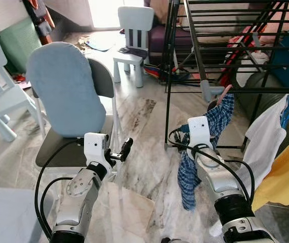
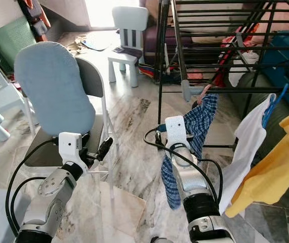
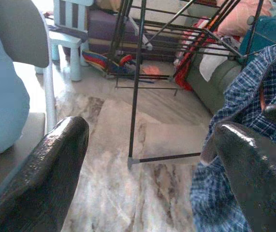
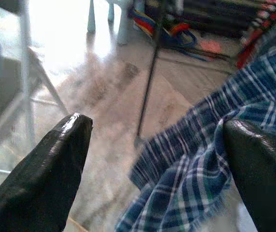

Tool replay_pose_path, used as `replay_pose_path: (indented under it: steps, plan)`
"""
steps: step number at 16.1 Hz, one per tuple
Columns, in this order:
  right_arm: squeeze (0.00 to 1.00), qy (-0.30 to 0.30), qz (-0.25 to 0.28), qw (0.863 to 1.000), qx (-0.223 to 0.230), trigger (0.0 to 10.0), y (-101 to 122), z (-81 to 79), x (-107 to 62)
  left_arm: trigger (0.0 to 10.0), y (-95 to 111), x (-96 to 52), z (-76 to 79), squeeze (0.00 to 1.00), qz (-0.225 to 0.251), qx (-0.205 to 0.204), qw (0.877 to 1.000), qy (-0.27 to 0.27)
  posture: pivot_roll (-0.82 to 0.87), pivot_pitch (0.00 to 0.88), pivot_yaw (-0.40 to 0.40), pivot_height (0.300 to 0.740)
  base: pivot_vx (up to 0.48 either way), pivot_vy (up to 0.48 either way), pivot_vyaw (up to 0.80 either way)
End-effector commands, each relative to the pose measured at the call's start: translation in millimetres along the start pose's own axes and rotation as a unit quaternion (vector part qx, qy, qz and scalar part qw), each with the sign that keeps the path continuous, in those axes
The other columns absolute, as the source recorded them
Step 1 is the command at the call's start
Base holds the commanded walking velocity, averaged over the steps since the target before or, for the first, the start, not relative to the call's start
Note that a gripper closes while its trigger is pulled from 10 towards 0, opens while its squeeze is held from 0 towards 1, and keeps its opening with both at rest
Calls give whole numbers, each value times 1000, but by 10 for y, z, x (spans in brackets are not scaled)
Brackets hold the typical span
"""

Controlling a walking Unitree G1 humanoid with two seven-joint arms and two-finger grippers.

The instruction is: Hang hanger

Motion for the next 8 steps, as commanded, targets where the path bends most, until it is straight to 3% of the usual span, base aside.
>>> replay_pose_path:
  steps: [1,3,4,8]
  plan:
    - [0,-35,-26,999,6,10000,-66,124,4,10000,22,-1,-15,0,0,6,1000,1,-169,99,11,740,0,0,0]
    - [0,-56,-36,998,7,10000,-93,229,-10,10000,14,-1,-8,0,-1,4,1000,1,-176,99,8,740,0,0,0]
    - [0,-80,-41,996,-1,10000,-121,373,-32,10000,8,5,6,0,-2,1,1000,0,-179,99,8,740,0,0,0]
    - [0,-88,-1,996,5,10000,28,455,-41,10000,8,23,9,0,-2,0,1000,-1,-181,96,12,740,0,0,0]
Point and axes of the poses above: a point about 5 cm out from each wrist's last joint towards the gripper, its own x axis pointing out of the wrist towards the gripper, its own y axis along the axis of the wrist's last joint, z = x × y, the point moved 2 cm from there along x, pointing out of the wrist towards the gripper, and after that the axes turned 15 degrees about x, right-handed, at the moved point
